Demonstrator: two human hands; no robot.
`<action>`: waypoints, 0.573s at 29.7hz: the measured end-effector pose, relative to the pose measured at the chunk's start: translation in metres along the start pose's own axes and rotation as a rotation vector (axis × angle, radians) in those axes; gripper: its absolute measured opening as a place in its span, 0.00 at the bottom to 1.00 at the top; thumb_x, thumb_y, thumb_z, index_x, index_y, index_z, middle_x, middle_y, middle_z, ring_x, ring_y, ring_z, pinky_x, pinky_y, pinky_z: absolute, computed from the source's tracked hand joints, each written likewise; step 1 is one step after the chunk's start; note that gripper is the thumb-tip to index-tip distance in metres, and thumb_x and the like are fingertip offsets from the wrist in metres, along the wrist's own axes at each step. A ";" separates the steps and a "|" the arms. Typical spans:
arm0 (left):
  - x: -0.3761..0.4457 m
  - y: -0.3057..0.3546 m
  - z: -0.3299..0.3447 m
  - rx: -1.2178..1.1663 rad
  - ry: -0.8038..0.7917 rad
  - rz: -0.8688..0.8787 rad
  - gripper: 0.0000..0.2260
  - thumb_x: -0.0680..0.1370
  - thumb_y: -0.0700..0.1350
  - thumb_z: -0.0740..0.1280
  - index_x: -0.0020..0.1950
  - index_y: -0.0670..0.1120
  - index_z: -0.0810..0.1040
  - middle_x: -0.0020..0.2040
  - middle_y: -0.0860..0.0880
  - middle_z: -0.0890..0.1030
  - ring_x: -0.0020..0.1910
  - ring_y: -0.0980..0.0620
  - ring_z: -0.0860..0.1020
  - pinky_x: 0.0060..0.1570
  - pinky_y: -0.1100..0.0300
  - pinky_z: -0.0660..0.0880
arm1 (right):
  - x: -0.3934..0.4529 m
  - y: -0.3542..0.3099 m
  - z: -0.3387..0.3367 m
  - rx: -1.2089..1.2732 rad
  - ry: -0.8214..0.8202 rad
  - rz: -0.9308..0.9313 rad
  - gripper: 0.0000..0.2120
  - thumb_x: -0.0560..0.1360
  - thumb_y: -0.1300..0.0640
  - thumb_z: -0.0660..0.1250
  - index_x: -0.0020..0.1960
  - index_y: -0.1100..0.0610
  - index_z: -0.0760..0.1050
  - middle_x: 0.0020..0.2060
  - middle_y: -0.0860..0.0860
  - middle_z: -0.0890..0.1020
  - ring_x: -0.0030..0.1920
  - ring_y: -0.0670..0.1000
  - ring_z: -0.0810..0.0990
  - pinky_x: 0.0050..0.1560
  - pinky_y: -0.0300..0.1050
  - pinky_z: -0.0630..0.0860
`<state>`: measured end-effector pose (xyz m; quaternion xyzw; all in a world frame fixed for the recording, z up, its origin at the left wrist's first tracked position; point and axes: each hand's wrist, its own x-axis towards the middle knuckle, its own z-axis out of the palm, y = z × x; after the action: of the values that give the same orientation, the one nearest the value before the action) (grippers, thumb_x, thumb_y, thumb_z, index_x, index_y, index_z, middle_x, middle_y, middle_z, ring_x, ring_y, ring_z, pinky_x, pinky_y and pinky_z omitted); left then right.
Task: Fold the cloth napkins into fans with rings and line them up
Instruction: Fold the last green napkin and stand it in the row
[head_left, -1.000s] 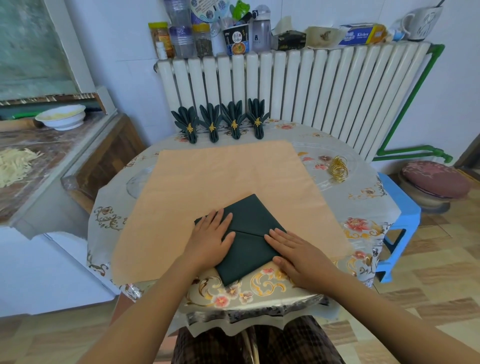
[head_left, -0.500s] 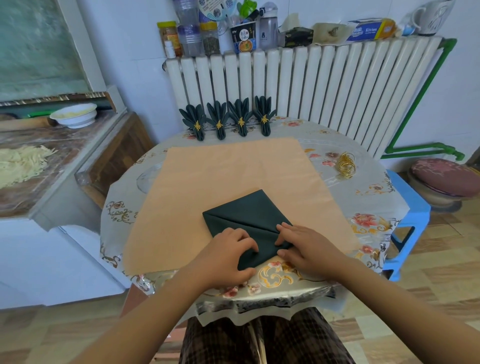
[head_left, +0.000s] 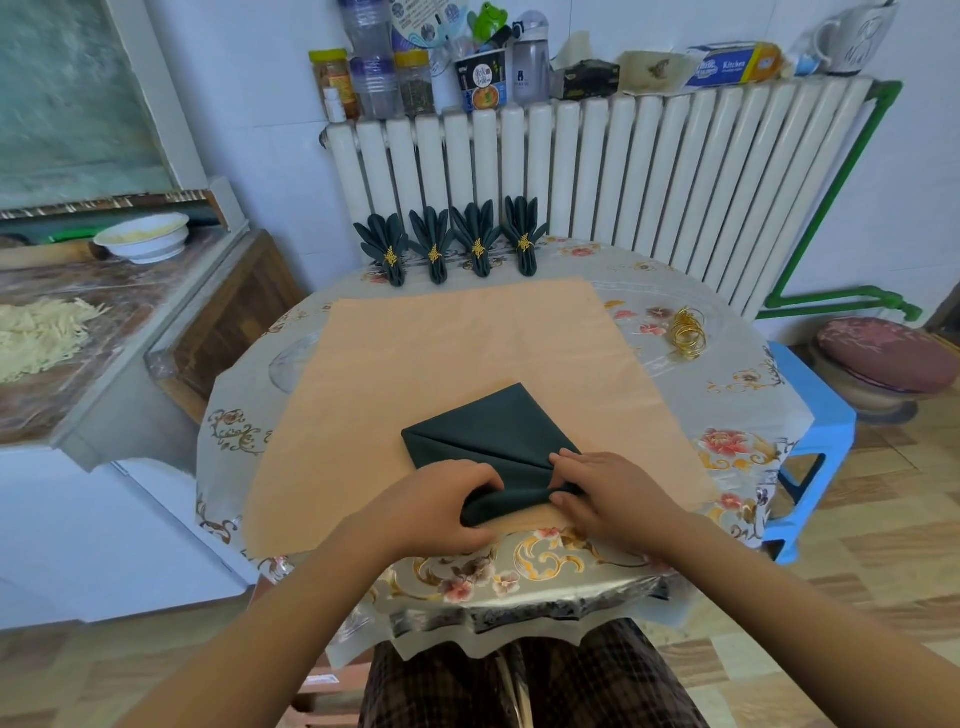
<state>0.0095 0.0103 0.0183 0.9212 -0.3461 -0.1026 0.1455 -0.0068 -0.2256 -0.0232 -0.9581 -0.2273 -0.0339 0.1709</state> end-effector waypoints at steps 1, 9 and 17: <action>-0.001 -0.003 0.002 -0.002 0.023 0.004 0.14 0.76 0.49 0.67 0.61 0.52 0.74 0.53 0.58 0.76 0.50 0.59 0.74 0.50 0.65 0.72 | 0.000 0.000 0.000 0.004 0.012 -0.002 0.07 0.78 0.51 0.60 0.49 0.53 0.74 0.52 0.48 0.81 0.61 0.49 0.75 0.54 0.45 0.70; -0.009 -0.025 0.032 -0.134 0.374 0.037 0.14 0.78 0.54 0.59 0.52 0.47 0.80 0.38 0.54 0.80 0.34 0.61 0.73 0.35 0.71 0.68 | -0.005 -0.003 0.004 0.099 0.057 0.051 0.08 0.76 0.48 0.63 0.50 0.51 0.68 0.47 0.46 0.80 0.48 0.50 0.76 0.48 0.45 0.71; 0.016 -0.025 0.027 -0.182 0.516 -0.265 0.11 0.79 0.50 0.64 0.39 0.48 0.69 0.34 0.56 0.68 0.34 0.60 0.67 0.37 0.70 0.63 | -0.001 -0.001 0.015 0.292 0.184 0.265 0.04 0.79 0.53 0.62 0.46 0.52 0.70 0.53 0.43 0.82 0.54 0.50 0.80 0.51 0.48 0.75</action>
<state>0.0287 0.0122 -0.0165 0.9372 -0.1638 0.0860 0.2956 -0.0086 -0.2201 -0.0374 -0.9375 -0.0854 -0.0653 0.3311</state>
